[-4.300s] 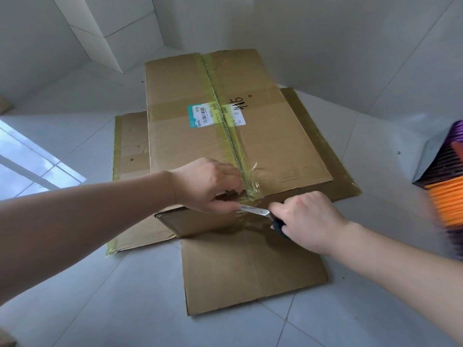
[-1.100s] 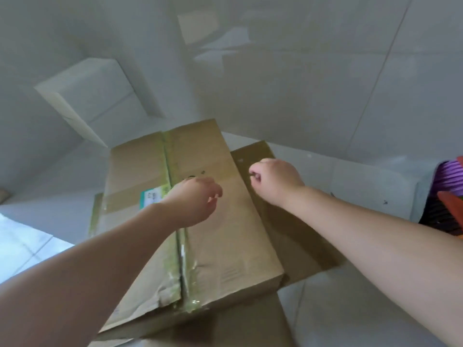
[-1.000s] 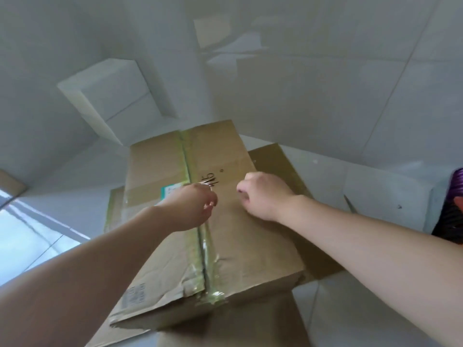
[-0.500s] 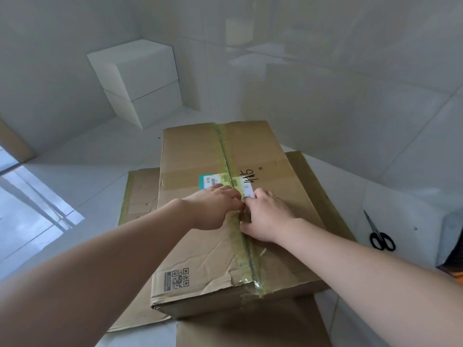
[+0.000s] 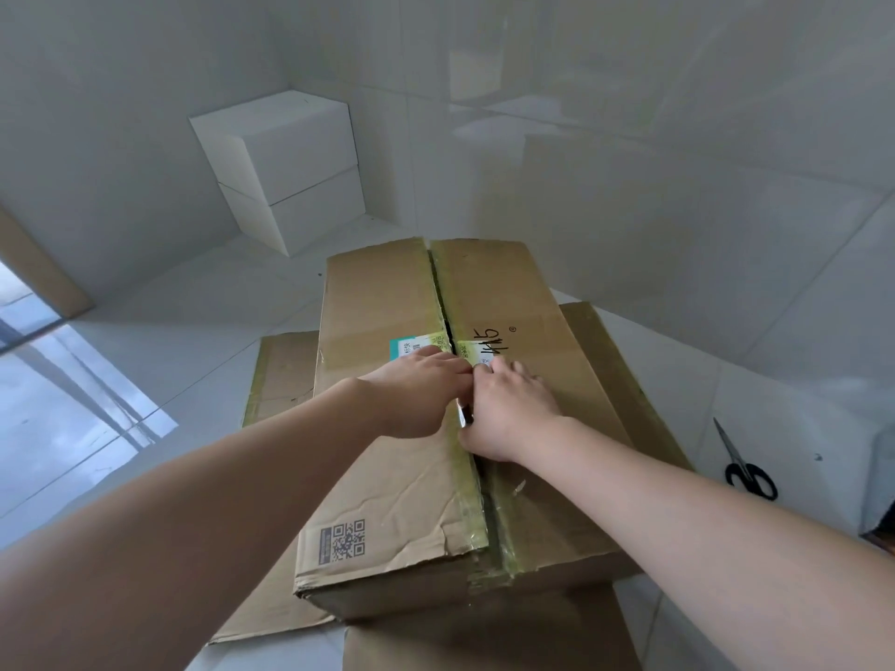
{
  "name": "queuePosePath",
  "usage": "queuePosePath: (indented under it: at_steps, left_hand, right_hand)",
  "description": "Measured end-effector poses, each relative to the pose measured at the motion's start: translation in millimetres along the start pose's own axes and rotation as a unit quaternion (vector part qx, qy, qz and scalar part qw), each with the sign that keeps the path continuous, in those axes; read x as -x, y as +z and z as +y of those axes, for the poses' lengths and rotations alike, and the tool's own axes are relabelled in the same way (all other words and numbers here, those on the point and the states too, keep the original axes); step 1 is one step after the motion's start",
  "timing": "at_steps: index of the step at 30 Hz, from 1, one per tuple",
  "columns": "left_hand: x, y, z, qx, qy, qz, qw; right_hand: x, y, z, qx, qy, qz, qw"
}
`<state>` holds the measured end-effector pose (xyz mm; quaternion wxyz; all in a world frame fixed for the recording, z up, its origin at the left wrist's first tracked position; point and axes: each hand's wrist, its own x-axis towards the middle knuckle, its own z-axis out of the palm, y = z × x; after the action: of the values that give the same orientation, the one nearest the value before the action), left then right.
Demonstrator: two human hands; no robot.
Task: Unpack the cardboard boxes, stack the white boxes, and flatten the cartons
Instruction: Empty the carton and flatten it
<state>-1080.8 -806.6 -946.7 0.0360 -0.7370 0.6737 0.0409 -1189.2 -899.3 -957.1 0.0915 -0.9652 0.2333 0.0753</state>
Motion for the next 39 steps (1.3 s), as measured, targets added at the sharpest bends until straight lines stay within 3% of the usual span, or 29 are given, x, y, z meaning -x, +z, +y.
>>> queuePosePath:
  at_steps: [10,14,18,22,28,39]
  left_hand:
    - [24,-62,-10,-0.052,-0.04,0.051,0.997]
    - [46,-93,-24,-0.024,-0.183,0.047,0.982]
    - [62,-101,-34,-0.165,-0.299,-0.044,0.939]
    - [78,-83,-50,-0.191,-0.394,-0.111,0.892]
    - [89,-26,-68,-0.156,-0.468,-0.13,0.86]
    - [77,32,-90,-0.135,-0.452,-0.079,0.878]
  right_hand:
    - [23,-72,9,0.043,-0.074,0.05,0.995]
    - [27,-108,36,0.178,-0.053,0.071,0.98]
    - [28,-113,60,0.31,0.035,0.018,0.95]
    - [24,-88,88,0.391,0.111,-0.01,0.914]
    - [7,-58,134,0.32,0.197,-0.041,0.926]
    - [-20,-13,140,0.198,0.168,-0.044,0.965]
